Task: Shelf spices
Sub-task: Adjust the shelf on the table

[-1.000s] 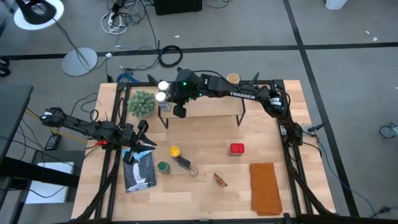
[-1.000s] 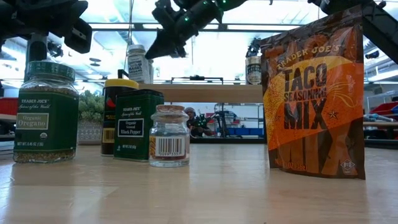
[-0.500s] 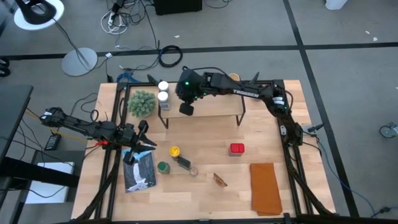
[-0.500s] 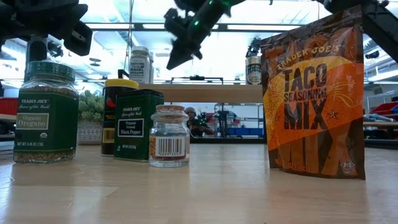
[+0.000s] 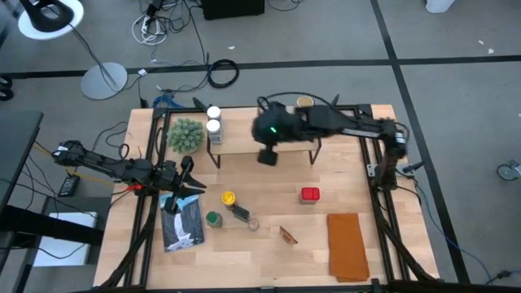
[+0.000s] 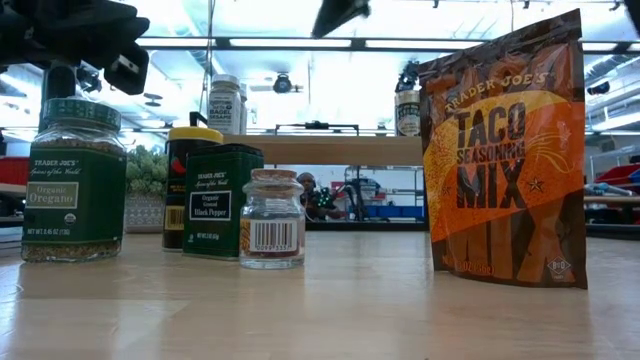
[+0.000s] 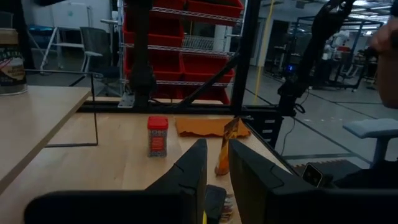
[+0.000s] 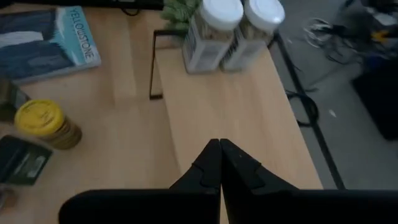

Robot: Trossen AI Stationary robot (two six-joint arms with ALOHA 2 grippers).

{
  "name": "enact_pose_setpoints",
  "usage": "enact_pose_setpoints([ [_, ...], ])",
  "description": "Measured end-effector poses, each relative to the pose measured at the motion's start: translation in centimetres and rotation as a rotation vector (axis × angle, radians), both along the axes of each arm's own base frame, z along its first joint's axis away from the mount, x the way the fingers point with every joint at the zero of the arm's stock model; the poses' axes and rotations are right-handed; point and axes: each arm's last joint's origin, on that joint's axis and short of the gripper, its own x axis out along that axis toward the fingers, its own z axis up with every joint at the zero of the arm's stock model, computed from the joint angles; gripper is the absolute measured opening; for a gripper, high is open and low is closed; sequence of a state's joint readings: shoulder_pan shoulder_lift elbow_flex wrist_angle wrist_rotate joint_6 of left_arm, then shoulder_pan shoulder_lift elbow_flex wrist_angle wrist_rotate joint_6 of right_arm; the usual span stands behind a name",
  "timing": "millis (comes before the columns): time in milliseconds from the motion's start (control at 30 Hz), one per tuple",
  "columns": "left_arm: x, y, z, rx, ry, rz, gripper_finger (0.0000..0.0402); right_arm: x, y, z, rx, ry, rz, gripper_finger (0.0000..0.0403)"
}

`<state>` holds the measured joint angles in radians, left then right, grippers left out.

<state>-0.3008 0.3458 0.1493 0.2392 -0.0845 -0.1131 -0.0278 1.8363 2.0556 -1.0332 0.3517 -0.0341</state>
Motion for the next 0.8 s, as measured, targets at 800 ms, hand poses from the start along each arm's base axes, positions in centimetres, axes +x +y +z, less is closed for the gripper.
enact_pose_setpoints([
  [800,0.0,-0.2,-0.3,0.077,0.017,-0.056,0.0069,-17.5,11.1,-14.1,0.077,-0.465,-0.317,0.0001],
])
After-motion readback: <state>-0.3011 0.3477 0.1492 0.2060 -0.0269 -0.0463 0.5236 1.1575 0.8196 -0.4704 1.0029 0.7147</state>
